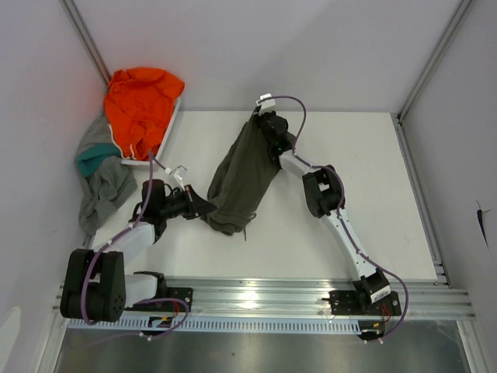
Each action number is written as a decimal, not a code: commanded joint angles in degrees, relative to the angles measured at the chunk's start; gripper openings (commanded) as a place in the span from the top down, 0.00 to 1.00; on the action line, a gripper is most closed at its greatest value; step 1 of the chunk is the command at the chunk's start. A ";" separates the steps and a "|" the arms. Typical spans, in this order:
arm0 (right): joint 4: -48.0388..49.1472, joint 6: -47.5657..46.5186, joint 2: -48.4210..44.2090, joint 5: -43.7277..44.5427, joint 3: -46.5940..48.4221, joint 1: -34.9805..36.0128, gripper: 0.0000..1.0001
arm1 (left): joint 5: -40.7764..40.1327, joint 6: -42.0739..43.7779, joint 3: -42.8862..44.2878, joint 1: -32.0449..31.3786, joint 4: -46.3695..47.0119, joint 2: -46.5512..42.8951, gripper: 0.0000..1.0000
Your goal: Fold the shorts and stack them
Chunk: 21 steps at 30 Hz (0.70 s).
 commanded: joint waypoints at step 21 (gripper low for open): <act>7.45 -4.10 -1.44 2.89 3.51 -0.33 0.23 | -2.05 -1.88 -0.66 8.75 -2.01 -3.37 0.01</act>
